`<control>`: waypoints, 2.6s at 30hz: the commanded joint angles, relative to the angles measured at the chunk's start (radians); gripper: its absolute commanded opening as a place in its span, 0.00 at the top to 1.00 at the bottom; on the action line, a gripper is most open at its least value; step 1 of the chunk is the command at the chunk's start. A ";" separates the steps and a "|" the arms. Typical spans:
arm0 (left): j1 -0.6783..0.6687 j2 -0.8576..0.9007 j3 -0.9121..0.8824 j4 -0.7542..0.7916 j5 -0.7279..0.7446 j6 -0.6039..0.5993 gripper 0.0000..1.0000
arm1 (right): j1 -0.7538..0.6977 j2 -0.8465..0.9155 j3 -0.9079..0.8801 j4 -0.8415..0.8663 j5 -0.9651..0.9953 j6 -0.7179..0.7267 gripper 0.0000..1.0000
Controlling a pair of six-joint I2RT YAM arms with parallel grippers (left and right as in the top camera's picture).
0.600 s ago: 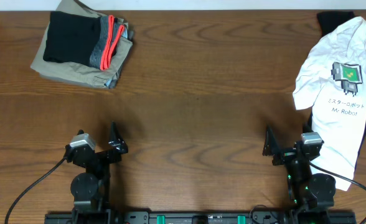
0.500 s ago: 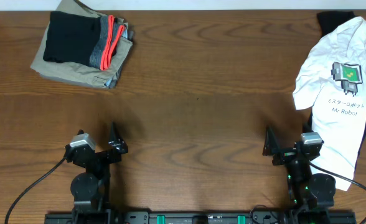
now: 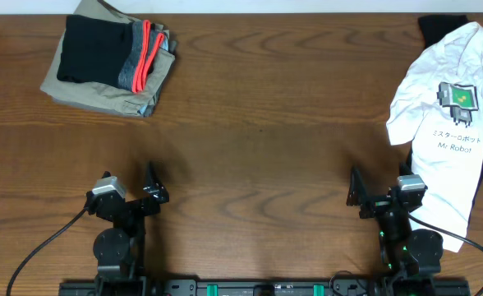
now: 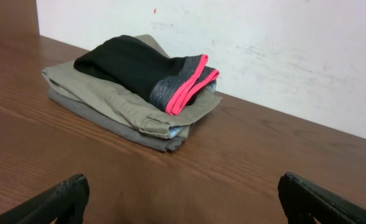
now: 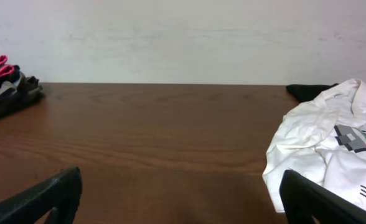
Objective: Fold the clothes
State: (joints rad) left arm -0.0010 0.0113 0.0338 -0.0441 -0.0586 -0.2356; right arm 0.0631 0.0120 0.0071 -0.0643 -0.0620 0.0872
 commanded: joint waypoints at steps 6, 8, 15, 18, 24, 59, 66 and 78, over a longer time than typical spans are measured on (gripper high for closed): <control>0.005 -0.007 -0.030 -0.021 -0.001 0.009 0.02 | 0.008 -0.006 -0.002 -0.005 0.006 -0.006 0.01; 0.005 -0.007 -0.030 -0.021 -0.001 0.009 0.02 | 0.008 -0.006 -0.002 -0.005 0.006 -0.006 0.01; 0.005 -0.007 -0.030 -0.021 -0.001 0.009 0.02 | 0.008 -0.006 -0.002 -0.005 0.006 -0.006 0.01; 0.005 -0.007 -0.030 -0.021 -0.001 0.009 0.02 | 0.008 -0.006 -0.002 -0.005 0.006 -0.006 0.01; 0.005 -0.007 -0.030 -0.021 -0.001 0.009 0.02 | 0.008 -0.006 -0.002 -0.005 0.006 -0.006 0.01; 0.005 -0.007 -0.030 -0.022 0.000 0.009 0.02 | 0.008 -0.005 -0.002 -0.002 0.005 -0.006 0.01; 0.005 -0.007 -0.030 -0.021 0.052 0.009 0.02 | 0.008 -0.005 -0.002 0.017 0.001 -0.006 0.01; 0.005 0.015 0.051 -0.022 0.127 0.014 0.02 | 0.007 0.020 0.043 0.087 -0.071 -0.006 0.01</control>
State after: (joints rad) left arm -0.0010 0.0128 0.0383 -0.0570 0.0494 -0.2356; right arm 0.0631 0.0170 0.0105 0.0193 -0.1055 0.0868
